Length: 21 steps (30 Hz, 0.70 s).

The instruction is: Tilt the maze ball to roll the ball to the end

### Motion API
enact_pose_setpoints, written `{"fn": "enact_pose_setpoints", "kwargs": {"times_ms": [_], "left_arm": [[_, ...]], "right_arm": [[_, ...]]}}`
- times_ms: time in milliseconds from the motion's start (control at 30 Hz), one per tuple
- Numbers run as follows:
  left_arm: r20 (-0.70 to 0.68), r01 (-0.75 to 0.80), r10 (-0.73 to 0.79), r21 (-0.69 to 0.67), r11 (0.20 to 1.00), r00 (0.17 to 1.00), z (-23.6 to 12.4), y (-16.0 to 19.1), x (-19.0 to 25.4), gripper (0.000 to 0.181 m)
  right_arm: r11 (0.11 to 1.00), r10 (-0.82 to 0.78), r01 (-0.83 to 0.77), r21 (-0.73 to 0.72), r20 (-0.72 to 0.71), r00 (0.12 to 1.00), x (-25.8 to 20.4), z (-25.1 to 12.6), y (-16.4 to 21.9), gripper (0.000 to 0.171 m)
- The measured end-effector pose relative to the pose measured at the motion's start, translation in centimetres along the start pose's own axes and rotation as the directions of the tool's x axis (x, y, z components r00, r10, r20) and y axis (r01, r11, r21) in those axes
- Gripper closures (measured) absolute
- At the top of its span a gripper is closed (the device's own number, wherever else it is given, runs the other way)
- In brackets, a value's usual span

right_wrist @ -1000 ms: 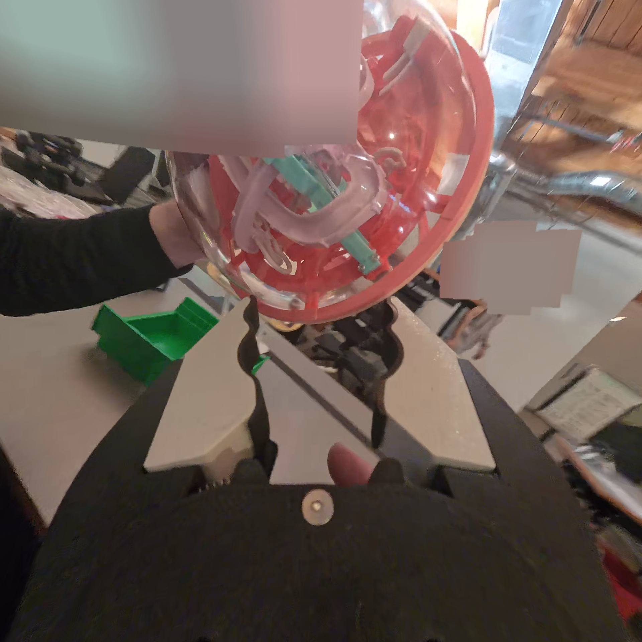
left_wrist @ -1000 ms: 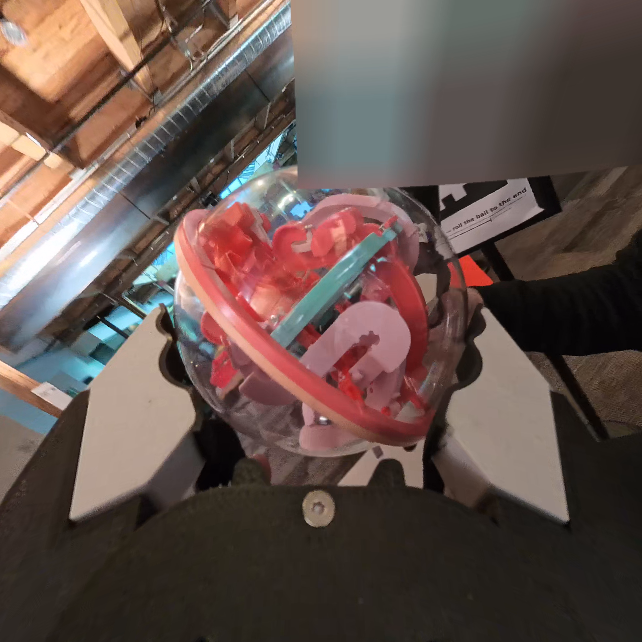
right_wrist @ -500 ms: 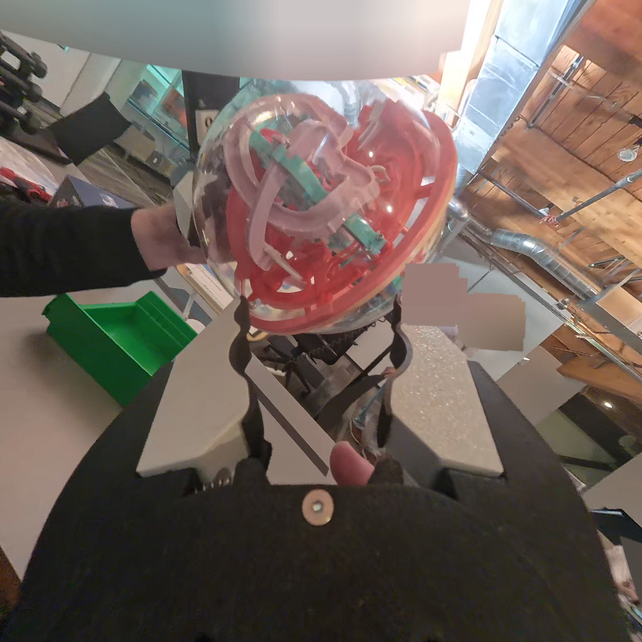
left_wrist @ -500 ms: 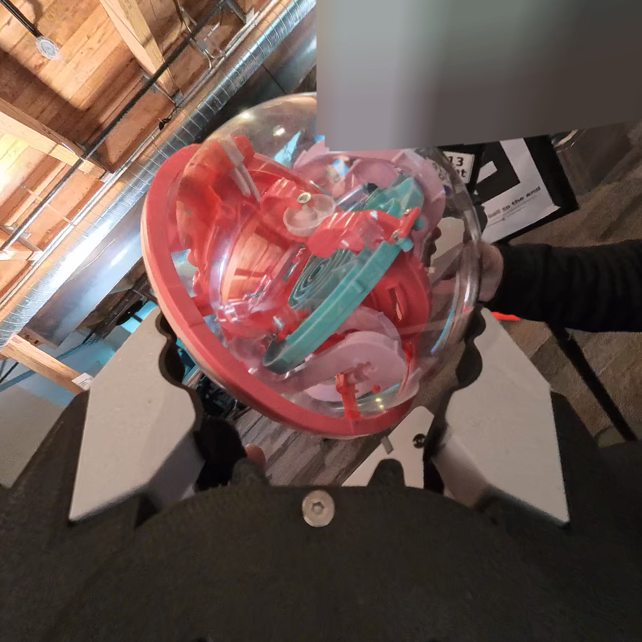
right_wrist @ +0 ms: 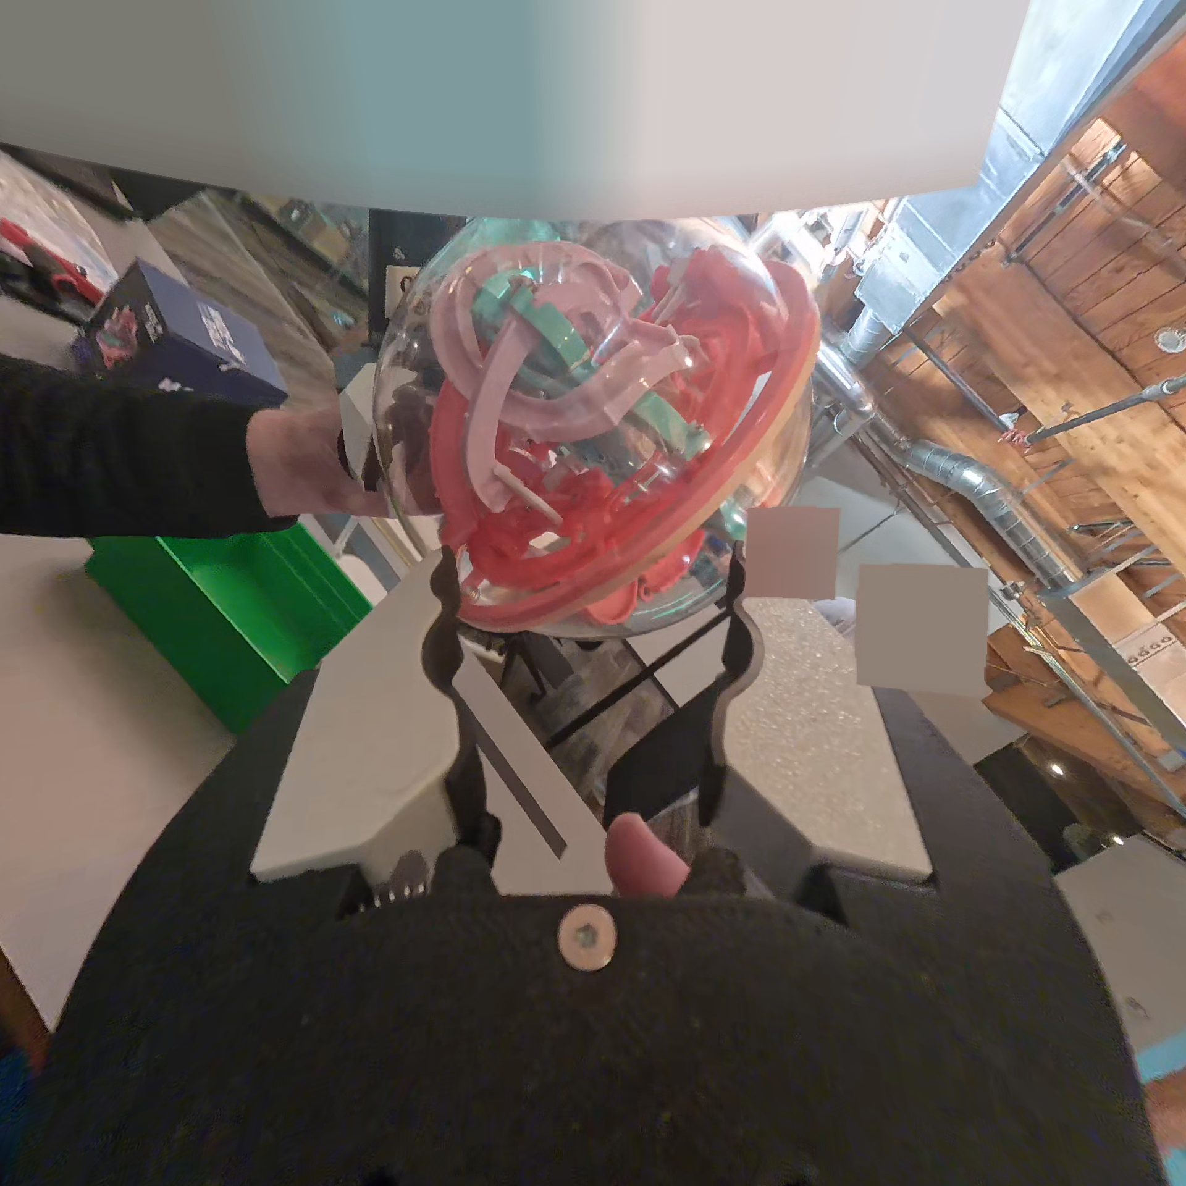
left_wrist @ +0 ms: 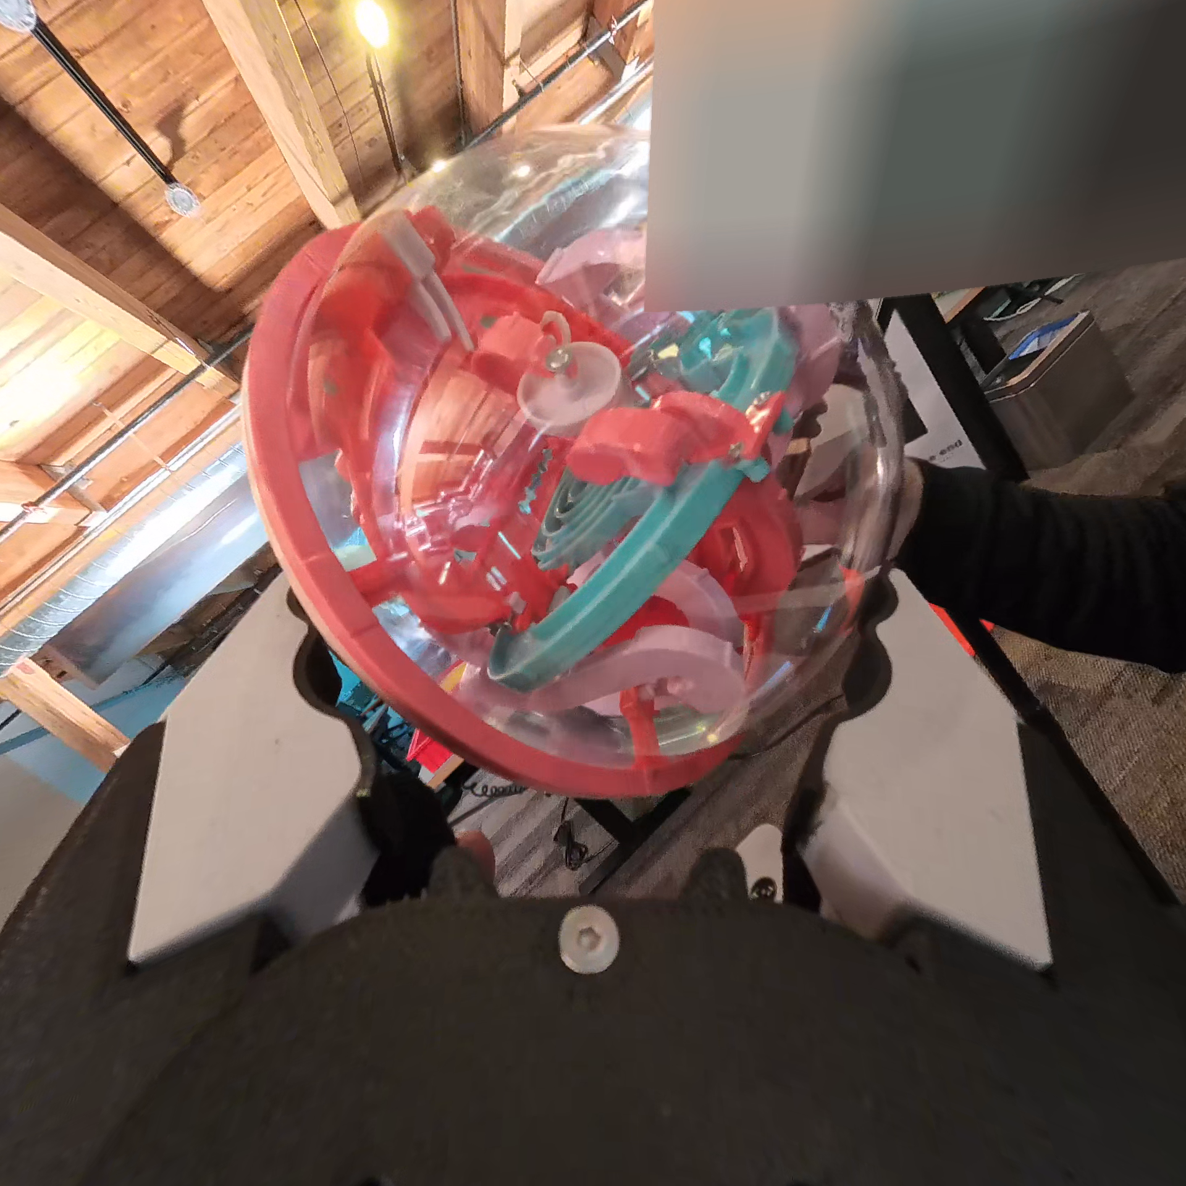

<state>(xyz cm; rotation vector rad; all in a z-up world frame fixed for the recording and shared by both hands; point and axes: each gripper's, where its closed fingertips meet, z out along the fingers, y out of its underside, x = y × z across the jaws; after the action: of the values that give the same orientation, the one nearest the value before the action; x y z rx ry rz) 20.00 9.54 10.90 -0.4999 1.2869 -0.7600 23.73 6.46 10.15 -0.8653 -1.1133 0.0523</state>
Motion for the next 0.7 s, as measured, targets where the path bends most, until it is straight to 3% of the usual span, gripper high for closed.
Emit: {"fn": "enact_pose_setpoints", "kwargs": {"times_ms": [300, 433, 633, 700], "left_arm": [[-0.001, 0.176, -0.176, 0.081, 0.981, 0.984, -0.2, 2.5, 0.3, 0.025], [0.022, 0.252, -0.256, 0.11, 0.961, 0.966, -0.3, 3.8, 0.1, 0.024], [0.012, 0.307, -0.31, 0.108, 0.945, 0.951, -0.5, 5.1, 0.7, 0.024], [0.014, 0.296, -0.3, 0.121, 0.948, 0.954, -0.6, 3.9, 1.0, 0.024]], "right_arm": [[0.984, 0.005, 0.005, -0.18, 0.056, 0.998, -0.3, 0.7, -0.6, 0.089], [0.96, 0.099, -0.076, -0.268, 0.074, 0.992, -0.2, 1.1, 1.7, 0.089], [0.968, 0.124, -0.105, -0.229, 0.073, 0.99, -0.8, 1.2, 2.1, 0.089], [0.976, 0.101, -0.085, -0.203, 0.073, 0.992, -1.1, 0.9, 0.7, 0.089]]}}
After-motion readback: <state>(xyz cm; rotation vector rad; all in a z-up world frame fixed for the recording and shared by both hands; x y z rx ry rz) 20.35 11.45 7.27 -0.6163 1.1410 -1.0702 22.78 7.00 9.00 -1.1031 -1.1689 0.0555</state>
